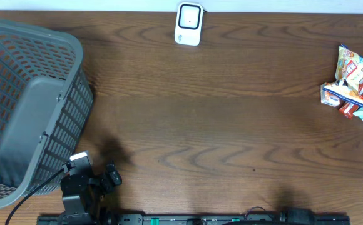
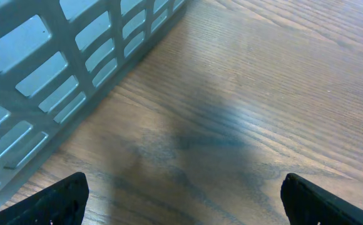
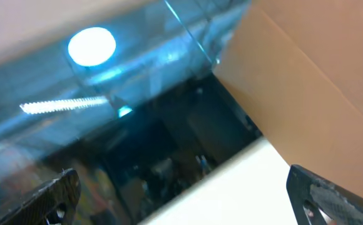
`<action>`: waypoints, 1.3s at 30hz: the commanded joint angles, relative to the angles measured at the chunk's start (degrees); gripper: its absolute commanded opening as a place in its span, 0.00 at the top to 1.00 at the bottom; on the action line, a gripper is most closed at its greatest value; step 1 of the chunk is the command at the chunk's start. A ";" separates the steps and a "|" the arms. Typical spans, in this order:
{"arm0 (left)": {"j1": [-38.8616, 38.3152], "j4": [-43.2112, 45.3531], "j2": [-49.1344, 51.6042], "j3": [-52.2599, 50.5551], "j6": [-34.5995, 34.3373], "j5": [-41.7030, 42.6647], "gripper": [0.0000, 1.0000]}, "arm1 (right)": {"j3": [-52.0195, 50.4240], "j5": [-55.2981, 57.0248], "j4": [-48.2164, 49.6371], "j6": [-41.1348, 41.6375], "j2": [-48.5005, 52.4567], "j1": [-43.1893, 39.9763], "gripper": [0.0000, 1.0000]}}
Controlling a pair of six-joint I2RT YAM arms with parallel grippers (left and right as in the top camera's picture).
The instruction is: Scan the item barcode
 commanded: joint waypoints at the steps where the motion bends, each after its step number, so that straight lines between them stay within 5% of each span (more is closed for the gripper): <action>1: 0.28 -2.49 -0.11 -1.07 1.16 -0.48 0.02 | -0.07 -0.50 -5.81 1.44 -0.33 -0.17 0.01; 11: 0.28 -2.49 -0.11 -1.07 1.16 -0.48 0.02 | -2.10 4.00 -11.80 1.46 -0.33 -0.17 0.01; 17: 0.28 -2.49 -0.11 -1.07 1.16 -0.48 0.02 | -11.78 2.08 -11.37 4.96 -0.33 -0.17 0.01; 21: 0.28 -2.49 -0.11 -1.07 1.16 -0.48 0.02 | -23.15 -5.88 -1.68 6.49 -0.59 -0.13 0.01; 24: 0.28 -2.49 -0.11 -1.07 1.16 -0.48 0.02 | -33.79 -13.42 10.93 -1.20 -2.21 -0.11 0.01; 31: 0.28 -2.49 -0.11 -1.07 1.16 -0.48 0.02 | -41.57 -13.57 16.26 -9.88 -2.21 0.85 0.01; 39: 0.28 -2.49 -0.11 -1.07 1.16 -0.48 0.02 | -51.15 -13.57 24.48 -10.36 -2.21 1.11 0.01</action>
